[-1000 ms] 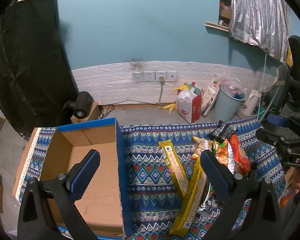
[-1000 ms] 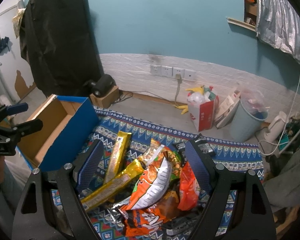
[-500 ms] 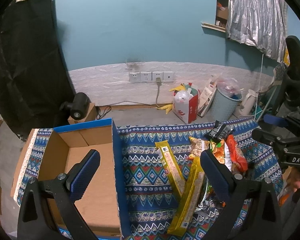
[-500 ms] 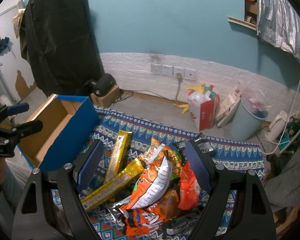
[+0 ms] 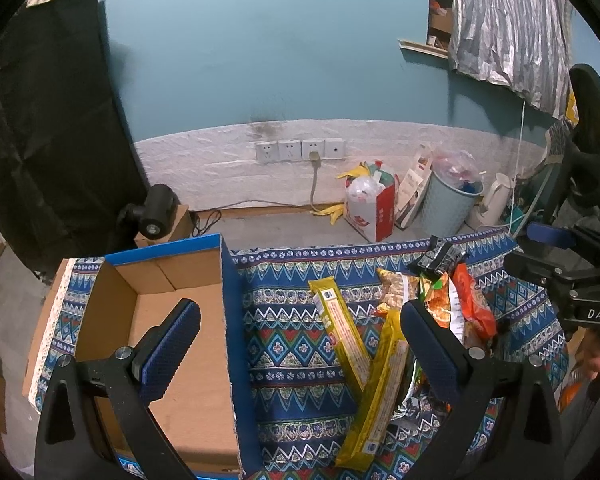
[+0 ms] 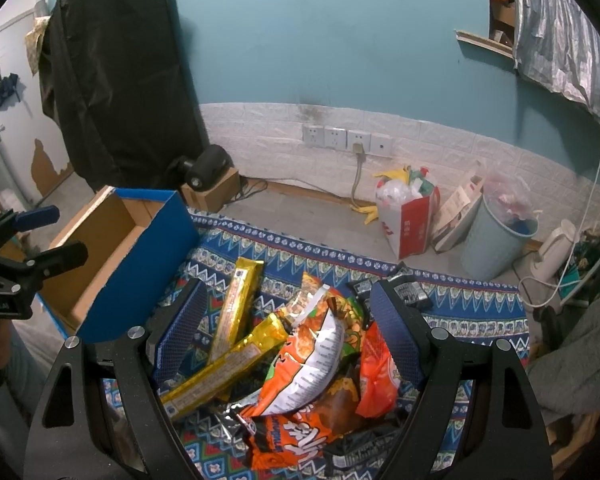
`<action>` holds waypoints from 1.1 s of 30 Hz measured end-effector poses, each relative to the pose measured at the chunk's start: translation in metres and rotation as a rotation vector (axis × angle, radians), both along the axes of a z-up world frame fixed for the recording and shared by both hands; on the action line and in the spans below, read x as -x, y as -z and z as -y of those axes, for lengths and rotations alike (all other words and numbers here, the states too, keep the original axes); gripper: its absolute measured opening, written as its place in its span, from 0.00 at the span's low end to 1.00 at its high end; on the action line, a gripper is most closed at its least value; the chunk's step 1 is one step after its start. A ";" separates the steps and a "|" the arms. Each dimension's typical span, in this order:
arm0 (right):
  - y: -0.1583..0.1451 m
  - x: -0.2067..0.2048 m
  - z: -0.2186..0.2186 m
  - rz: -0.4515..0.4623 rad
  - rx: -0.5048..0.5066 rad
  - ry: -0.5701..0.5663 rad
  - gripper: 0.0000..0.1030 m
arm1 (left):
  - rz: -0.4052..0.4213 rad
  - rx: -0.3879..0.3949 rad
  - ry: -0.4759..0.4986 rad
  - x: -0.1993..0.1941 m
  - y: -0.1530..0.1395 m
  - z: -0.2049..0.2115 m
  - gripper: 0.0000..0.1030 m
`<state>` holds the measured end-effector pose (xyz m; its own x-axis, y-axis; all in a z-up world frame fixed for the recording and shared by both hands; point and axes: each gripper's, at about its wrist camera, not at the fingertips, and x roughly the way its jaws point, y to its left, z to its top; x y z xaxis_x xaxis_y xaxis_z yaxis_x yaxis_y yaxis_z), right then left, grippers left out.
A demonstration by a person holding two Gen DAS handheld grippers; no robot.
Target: Organize snacks
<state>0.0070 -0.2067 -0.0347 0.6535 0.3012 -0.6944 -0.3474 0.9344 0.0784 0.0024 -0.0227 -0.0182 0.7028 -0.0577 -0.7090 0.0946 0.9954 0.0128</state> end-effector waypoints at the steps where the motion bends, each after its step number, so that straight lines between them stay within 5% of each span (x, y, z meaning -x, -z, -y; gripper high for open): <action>1: 0.000 0.000 0.000 -0.003 0.000 -0.001 0.80 | -0.004 0.000 0.002 -0.001 0.001 0.001 0.99; 16: 0.009 -0.004 0.019 -0.046 0.002 0.029 0.80 | -0.092 -0.009 0.046 -0.014 0.031 0.021 0.99; 23: 0.028 -0.016 0.041 -0.106 0.005 0.086 0.80 | -0.251 0.038 0.123 -0.024 0.074 0.042 0.99; 33: 0.083 -0.043 0.081 -0.239 0.037 0.191 0.80 | -0.359 -0.062 0.177 -0.031 0.133 0.078 0.98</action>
<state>0.0497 -0.2873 -0.1176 0.5127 0.1604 -0.8435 -0.1412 0.9848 0.1015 0.0334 -0.1009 -0.1513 0.3927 -0.1053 -0.9136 0.2739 0.9617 0.0069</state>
